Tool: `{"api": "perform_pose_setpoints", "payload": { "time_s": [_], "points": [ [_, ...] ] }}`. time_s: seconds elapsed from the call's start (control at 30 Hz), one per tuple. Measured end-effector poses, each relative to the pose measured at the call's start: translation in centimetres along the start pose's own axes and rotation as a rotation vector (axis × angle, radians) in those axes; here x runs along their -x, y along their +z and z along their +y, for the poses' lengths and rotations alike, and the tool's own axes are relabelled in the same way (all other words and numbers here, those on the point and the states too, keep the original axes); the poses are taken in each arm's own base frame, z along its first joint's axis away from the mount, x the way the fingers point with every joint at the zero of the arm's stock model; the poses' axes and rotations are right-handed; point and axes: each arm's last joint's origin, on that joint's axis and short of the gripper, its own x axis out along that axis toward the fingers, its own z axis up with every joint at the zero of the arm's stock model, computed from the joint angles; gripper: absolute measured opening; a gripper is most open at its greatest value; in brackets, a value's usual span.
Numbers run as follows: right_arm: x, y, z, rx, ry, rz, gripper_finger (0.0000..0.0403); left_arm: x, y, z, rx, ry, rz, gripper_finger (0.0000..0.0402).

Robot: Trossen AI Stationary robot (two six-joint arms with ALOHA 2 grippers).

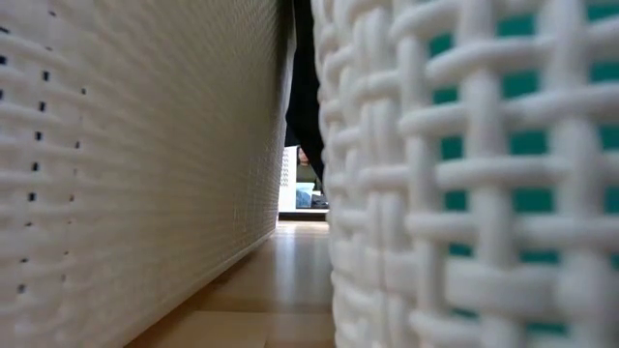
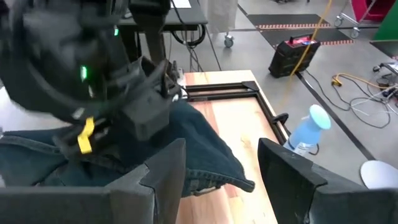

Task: Sort clothes
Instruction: Put the dark blue pants into the left white bin

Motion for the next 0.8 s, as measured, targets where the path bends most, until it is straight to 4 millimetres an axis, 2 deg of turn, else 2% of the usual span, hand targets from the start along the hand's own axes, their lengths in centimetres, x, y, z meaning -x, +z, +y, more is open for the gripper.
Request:
{"api": "perform_pose_setpoints", "payload": {
  "time_s": [0.1, 0.2, 0.3, 0.43, 0.5, 0.63, 0.8],
  "points": [
    [0.0, 0.0, -0.1, -0.003, -0.006, 0.001, 0.0217, -2.5, -0.5, -0.2, -0.014, 0.061, 0.127, 0.0269],
    [-0.1, 0.0, -0.2, -0.005, -0.008, 0.003, 0.0217, -5.1, -1.1, -0.5, -0.021, 0.091, 0.258, 0.0240],
    [-0.1, 0.0, -0.2, -0.005, -0.008, 0.004, 0.0217, -5.9, -1.6, -0.6, -0.039, 0.070, 0.307, 0.0182],
    [0.0, 0.0, -0.2, -0.005, -0.008, 0.005, 0.0217, -6.7, -2.2, -0.5, -0.014, 0.085, 0.368, 0.0066],
    [-0.1, 0.0, -0.2, -0.004, -0.009, 0.005, 0.0217, -6.8, -2.3, -0.5, 0.003, 0.081, 0.385, 0.0019],
    [-0.1, 0.0, -0.2, 0.003, -0.009, 0.005, 0.0217, -6.1, -2.6, -0.9, 0.042, 0.040, 0.433, 0.0006],
    [-0.1, -0.1, -0.2, 0.005, -0.009, 0.008, 0.0217, -2.5, -3.7, -1.3, 0.173, -0.060, 0.466, 0.0004]
  ]
}}
